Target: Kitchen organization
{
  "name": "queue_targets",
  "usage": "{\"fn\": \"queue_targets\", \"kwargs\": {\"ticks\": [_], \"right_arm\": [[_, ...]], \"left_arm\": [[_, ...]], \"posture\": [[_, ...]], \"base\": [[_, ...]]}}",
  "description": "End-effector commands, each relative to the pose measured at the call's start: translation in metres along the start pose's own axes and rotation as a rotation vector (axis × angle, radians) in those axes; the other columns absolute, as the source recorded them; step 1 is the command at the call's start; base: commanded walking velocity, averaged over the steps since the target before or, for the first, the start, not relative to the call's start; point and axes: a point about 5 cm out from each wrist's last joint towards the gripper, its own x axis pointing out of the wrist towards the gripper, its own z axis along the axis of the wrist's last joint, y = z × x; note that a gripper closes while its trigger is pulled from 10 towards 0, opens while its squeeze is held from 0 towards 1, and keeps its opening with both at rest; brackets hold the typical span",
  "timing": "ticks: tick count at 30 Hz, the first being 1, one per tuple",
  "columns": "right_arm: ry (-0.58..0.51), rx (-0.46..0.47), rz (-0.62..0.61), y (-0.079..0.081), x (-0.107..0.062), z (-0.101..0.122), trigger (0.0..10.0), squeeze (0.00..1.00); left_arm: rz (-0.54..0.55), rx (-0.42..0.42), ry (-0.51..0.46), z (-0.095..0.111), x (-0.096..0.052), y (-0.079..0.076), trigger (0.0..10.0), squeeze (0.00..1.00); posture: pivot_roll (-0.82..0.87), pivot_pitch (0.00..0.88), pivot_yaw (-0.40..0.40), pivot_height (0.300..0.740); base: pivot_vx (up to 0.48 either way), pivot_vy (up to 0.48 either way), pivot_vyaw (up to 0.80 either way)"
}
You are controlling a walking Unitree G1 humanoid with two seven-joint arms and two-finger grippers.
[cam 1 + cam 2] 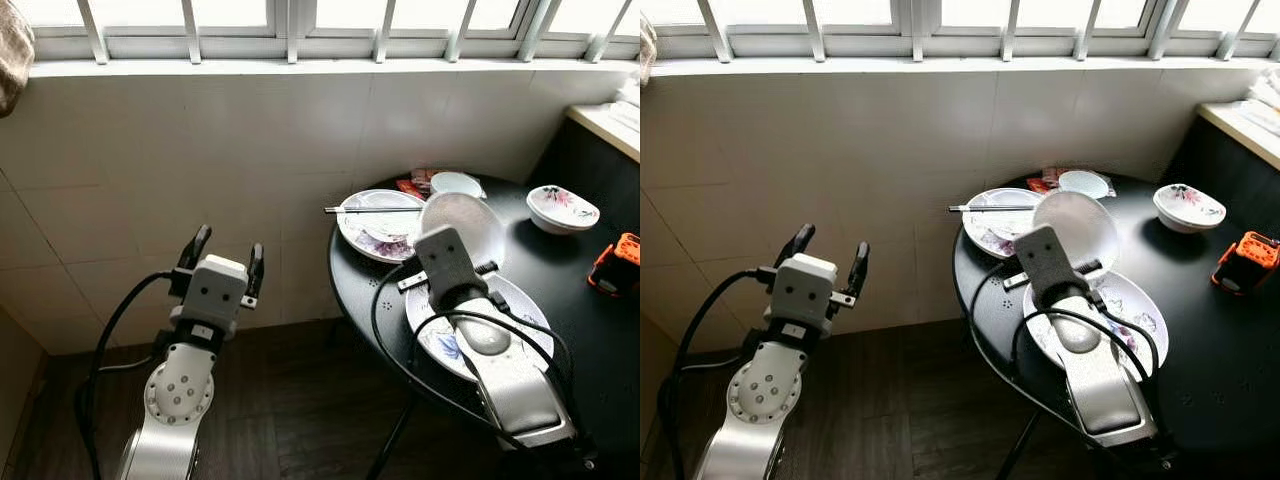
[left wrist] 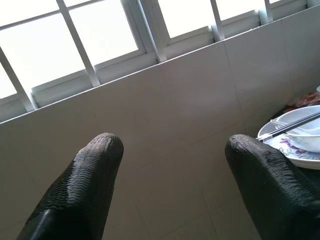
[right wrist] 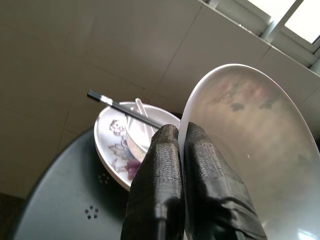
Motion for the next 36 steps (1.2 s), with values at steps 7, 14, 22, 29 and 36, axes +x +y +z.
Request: {"fn": "queue_targets", "kwargs": {"ticks": [7,14,22,29,36], "right_arm": [[-0.04,0.034,-0.03,-0.005,-0.003,0.004,0.0,0.0],[-0.06,0.041,-0.02,-0.001,-0.005,0.003,0.0,0.0],[-0.251,-0.181,-0.043,0.0,-0.006,0.03,0.0,0.0],[-0.29,-0.24,-0.024,0.005,-0.008,0.031,0.0,0.0],[-0.316,-0.247,0.003,0.011,-0.008,0.031,0.0,0.0]], "left_arm": [[-0.001,-0.016,0.012,-0.003,0.001,-0.001,10.0,0.0],[0.001,-0.016,0.025,-0.005,-0.004,0.0,10.0,0.0],[0.005,-0.018,0.022,-0.005,-0.004,0.0,10.0,0.0],[0.01,-0.017,0.02,-0.005,-0.003,0.001,10.0,0.0],[0.009,-0.017,0.019,-0.005,-0.003,0.001,10.0,0.0]], "posture": [[0.07,0.0,-0.069,0.74],[0.08,0.0,-0.066,0.74],[0.08,0.0,-0.075,0.74],[0.09,0.0,-0.075,0.74],[0.08,0.0,-0.072,0.74]], "base": [[0.0,0.0,0.49],[0.0,0.0,0.8],[0.0,0.0,0.8],[0.0,0.0,0.8],[0.0,0.0,0.8]]}}
